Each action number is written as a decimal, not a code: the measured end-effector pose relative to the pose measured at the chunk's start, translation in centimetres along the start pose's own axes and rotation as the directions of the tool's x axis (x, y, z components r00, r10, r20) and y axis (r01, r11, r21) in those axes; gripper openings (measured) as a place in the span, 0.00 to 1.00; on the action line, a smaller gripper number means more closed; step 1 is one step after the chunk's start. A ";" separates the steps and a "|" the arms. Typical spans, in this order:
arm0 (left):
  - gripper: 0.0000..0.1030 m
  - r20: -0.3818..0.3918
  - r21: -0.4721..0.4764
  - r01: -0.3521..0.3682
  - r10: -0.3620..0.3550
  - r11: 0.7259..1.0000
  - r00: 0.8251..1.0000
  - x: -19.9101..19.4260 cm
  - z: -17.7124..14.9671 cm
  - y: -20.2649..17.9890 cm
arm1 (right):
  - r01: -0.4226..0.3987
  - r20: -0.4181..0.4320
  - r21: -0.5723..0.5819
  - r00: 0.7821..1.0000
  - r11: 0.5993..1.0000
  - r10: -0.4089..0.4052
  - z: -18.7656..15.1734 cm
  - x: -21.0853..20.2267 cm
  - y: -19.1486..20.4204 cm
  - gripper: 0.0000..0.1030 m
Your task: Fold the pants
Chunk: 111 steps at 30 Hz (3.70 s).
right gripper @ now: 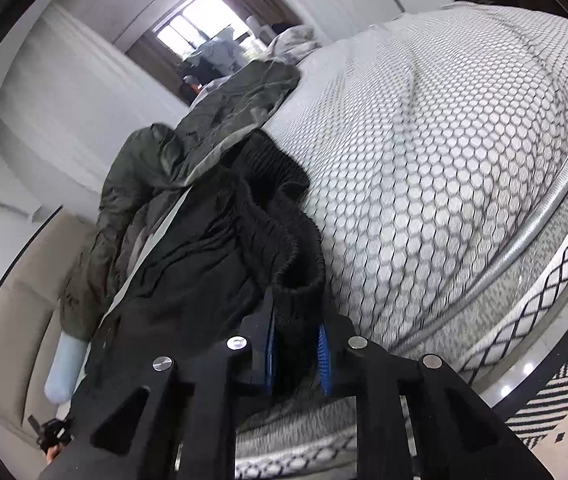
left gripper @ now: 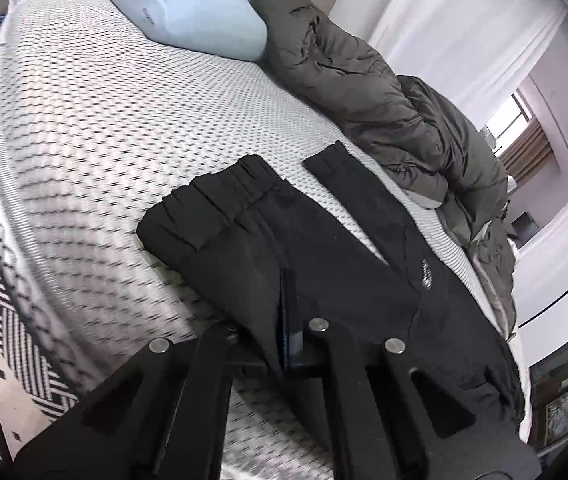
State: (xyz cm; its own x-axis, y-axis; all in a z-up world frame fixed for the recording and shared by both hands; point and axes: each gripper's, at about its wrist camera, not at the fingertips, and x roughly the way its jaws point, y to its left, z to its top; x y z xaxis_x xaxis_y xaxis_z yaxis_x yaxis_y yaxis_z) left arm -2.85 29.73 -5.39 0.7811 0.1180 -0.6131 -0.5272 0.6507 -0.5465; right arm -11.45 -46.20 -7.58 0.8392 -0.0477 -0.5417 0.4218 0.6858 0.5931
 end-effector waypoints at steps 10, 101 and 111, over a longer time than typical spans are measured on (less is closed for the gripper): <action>0.00 0.014 -0.009 0.030 -0.030 1.000 0.999 -1.7 0.6 -0.2 | -0.080 0.024 0.055 0.997 0.995 0.079 0.4 1.3 0.1 0.11; 0.04 -0.173 -0.184 0.096 -0.129 0.978 0.976 18.0 2.7 -15.1 | -0.011 -0.023 -0.122 1.000 0.993 0.008 8.8 13.5 16.0 0.85; 0.03 -0.089 -0.108 0.099 -0.109 0.989 0.990 14.7 2.7 -15.8 | -0.066 -0.097 0.146 0.992 0.987 0.081 7.6 13.7 8.2 0.77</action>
State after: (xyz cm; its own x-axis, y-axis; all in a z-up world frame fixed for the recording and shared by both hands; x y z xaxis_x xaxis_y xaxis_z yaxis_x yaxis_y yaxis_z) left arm 17.86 23.21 -4.28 0.8011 -0.0207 -0.5982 -0.4802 0.5744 -0.6629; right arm 6.15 -46.81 -5.62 0.8333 0.0788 -0.5472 0.4110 0.5738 0.7084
